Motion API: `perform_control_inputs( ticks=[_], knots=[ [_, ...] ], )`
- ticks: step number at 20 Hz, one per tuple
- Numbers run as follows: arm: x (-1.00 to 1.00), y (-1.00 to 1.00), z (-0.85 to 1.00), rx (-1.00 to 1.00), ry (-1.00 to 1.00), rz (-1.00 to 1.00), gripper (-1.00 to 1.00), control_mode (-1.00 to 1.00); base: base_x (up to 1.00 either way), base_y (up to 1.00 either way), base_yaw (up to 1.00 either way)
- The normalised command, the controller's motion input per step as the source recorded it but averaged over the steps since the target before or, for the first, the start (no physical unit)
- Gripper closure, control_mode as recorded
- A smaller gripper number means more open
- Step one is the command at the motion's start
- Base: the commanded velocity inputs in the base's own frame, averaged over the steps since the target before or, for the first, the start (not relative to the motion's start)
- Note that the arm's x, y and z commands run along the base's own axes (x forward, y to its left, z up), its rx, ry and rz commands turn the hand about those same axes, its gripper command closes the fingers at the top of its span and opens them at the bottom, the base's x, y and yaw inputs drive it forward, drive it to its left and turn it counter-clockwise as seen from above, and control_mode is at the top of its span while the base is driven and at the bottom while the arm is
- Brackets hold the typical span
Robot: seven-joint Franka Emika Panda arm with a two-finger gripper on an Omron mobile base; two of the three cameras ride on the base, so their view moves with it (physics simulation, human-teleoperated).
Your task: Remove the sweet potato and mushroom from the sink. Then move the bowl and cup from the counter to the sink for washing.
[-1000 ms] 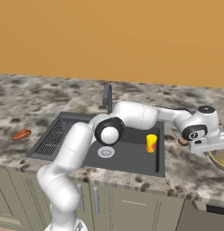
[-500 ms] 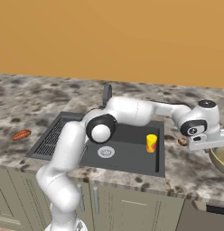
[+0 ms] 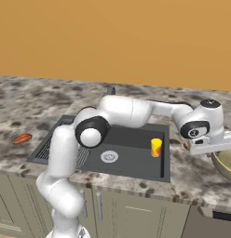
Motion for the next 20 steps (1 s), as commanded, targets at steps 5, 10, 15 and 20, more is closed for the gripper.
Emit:
perform_control_inputs(
  ticks=[5,10,15,20],
  knots=[
    [-0.34,0.31,0.28,-0.03,0.00,0.11,1.00,-1.00,0.00,0.00,0.00],
    [-0.33,0.32,0.30,-0.06,-0.01,0.16,1.00,-1.00,0.00,0.00,0.00],
    [-0.31,0.35,0.32,-0.09,-0.05,0.15,1.00,-1.00,0.00,0.00,0.00],
    [-0.30,0.35,0.31,-0.10,-0.06,0.14,1.00,-1.00,0.00,0.00,0.00]
  ],
)
